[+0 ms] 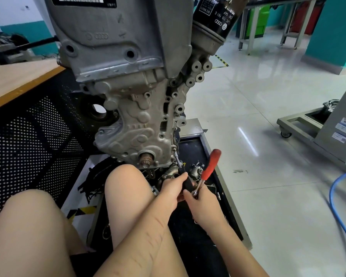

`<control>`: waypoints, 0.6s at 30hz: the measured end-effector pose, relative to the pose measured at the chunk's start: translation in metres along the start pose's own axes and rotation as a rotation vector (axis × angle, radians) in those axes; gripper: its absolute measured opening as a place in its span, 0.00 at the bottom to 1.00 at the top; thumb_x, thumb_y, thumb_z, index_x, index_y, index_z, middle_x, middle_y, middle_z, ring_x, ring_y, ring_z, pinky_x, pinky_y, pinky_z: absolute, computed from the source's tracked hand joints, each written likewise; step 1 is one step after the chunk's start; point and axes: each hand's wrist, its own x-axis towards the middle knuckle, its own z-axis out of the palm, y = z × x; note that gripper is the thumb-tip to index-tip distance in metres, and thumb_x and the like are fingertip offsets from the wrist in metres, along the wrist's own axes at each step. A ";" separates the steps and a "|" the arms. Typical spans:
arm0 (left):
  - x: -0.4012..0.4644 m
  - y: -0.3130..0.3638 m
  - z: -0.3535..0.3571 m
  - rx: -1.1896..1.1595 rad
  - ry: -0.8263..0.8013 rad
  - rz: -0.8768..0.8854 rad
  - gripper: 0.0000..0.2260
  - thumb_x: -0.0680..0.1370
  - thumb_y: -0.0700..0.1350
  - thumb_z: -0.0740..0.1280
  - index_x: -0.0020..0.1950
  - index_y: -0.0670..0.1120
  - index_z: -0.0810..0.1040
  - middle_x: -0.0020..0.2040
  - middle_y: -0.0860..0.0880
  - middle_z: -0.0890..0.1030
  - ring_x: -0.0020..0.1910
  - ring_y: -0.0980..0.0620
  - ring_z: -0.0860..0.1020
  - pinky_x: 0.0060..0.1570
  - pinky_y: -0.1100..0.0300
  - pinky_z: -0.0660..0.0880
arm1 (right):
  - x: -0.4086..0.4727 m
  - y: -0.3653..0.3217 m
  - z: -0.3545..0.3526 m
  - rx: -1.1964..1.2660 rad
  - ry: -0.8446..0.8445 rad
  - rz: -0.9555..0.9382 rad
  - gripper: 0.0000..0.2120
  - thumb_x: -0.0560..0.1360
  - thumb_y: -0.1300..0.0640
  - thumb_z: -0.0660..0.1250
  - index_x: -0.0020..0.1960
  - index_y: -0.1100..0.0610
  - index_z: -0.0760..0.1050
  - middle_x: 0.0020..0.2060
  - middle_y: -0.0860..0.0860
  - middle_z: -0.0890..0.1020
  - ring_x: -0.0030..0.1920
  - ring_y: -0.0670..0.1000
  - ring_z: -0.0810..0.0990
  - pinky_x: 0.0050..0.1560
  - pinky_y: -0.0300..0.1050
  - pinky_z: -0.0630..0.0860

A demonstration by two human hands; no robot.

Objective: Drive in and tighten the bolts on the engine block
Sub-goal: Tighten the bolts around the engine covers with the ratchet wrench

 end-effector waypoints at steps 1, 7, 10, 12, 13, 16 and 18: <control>0.000 0.000 0.001 0.010 0.022 0.007 0.08 0.77 0.44 0.66 0.38 0.44 0.75 0.35 0.47 0.80 0.32 0.52 0.76 0.28 0.62 0.71 | 0.001 0.002 0.001 -0.053 0.007 -0.020 0.10 0.76 0.52 0.61 0.54 0.56 0.69 0.40 0.52 0.79 0.39 0.52 0.75 0.39 0.42 0.69; -0.003 0.000 0.002 -0.040 0.026 -0.004 0.08 0.76 0.45 0.66 0.41 0.43 0.76 0.37 0.45 0.80 0.31 0.51 0.76 0.26 0.63 0.71 | 0.001 -0.002 0.000 0.264 -0.008 0.093 0.09 0.77 0.54 0.62 0.40 0.57 0.70 0.30 0.51 0.77 0.22 0.45 0.72 0.21 0.36 0.67; -0.005 0.000 0.002 -0.086 -0.047 -0.038 0.13 0.77 0.48 0.64 0.36 0.43 0.76 0.32 0.46 0.80 0.28 0.50 0.76 0.26 0.64 0.69 | -0.001 -0.008 -0.003 0.563 -0.070 0.255 0.10 0.78 0.56 0.62 0.41 0.60 0.72 0.31 0.57 0.78 0.20 0.47 0.71 0.20 0.36 0.66; -0.007 0.000 0.003 -0.129 -0.097 -0.064 0.12 0.78 0.49 0.63 0.38 0.44 0.74 0.29 0.48 0.81 0.28 0.51 0.78 0.27 0.63 0.70 | -0.003 -0.012 -0.006 0.809 -0.129 0.358 0.09 0.79 0.56 0.61 0.42 0.58 0.73 0.29 0.56 0.77 0.21 0.47 0.70 0.20 0.35 0.66; -0.007 0.001 0.003 -0.148 -0.110 -0.065 0.12 0.78 0.49 0.62 0.39 0.44 0.73 0.30 0.48 0.82 0.28 0.52 0.79 0.27 0.63 0.69 | -0.004 -0.014 -0.008 0.910 -0.152 0.398 0.10 0.79 0.56 0.60 0.42 0.57 0.74 0.26 0.56 0.77 0.21 0.47 0.69 0.20 0.34 0.66; -0.007 0.001 0.003 -0.153 -0.122 -0.051 0.10 0.79 0.48 0.60 0.42 0.43 0.73 0.31 0.49 0.83 0.25 0.53 0.78 0.26 0.62 0.68 | -0.006 -0.015 -0.011 1.021 -0.181 0.441 0.13 0.80 0.55 0.58 0.41 0.58 0.75 0.25 0.55 0.76 0.19 0.45 0.69 0.19 0.33 0.66; -0.007 0.000 0.002 -0.140 -0.120 -0.050 0.09 0.79 0.47 0.61 0.43 0.43 0.73 0.30 0.50 0.83 0.24 0.54 0.78 0.27 0.62 0.66 | -0.006 -0.015 -0.010 0.979 -0.171 0.424 0.12 0.80 0.55 0.59 0.40 0.59 0.75 0.25 0.55 0.76 0.19 0.45 0.69 0.20 0.33 0.66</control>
